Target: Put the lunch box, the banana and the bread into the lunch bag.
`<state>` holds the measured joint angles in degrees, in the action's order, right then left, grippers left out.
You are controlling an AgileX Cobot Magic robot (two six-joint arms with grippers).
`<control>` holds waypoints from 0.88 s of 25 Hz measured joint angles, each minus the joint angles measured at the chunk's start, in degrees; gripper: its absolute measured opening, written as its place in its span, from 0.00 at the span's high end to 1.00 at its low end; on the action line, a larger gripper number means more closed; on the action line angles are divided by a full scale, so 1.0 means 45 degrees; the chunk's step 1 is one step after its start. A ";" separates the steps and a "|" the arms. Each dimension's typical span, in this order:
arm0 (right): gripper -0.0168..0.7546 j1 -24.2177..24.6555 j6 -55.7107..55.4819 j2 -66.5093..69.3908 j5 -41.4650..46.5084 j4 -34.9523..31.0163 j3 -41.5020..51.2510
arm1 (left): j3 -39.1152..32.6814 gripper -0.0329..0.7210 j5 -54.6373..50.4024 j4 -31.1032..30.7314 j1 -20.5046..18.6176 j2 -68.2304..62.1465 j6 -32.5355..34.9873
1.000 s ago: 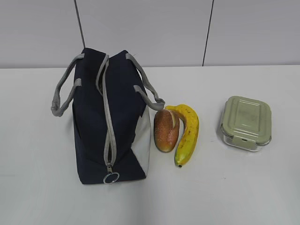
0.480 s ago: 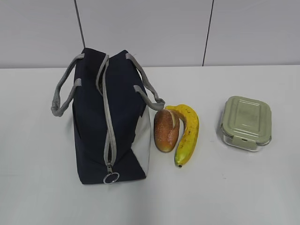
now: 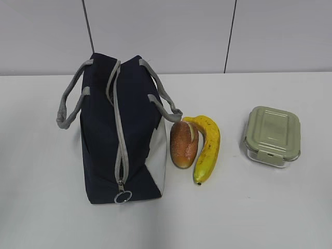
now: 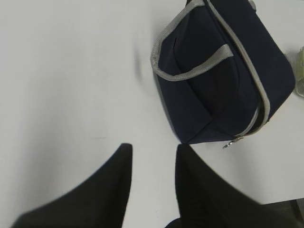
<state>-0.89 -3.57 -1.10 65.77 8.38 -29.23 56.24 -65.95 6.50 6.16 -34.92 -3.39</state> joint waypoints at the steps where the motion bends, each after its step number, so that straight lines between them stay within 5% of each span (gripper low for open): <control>1: 0.46 0.0000 0.0000 0.0000 0.0000 0.0000 0.0000 | 0.0223 0.64 -0.0032 0.0178 0.0000 -0.0485 0.0000; 15: 0.46 0.0000 0.0000 0.0000 0.0000 0.0000 0.0000 | 0.1221 0.52 0.1207 0.3031 0.0072 -0.6063 -0.0030; 22: 0.46 0.0000 0.0000 0.0000 0.0000 0.0000 0.0000 | 0.3207 0.44 0.1300 0.3056 0.1144 -0.8805 -0.0030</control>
<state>-0.89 -3.57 -1.10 65.77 8.38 -29.23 70.67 -60.10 20.25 11.31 -74.54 -3.52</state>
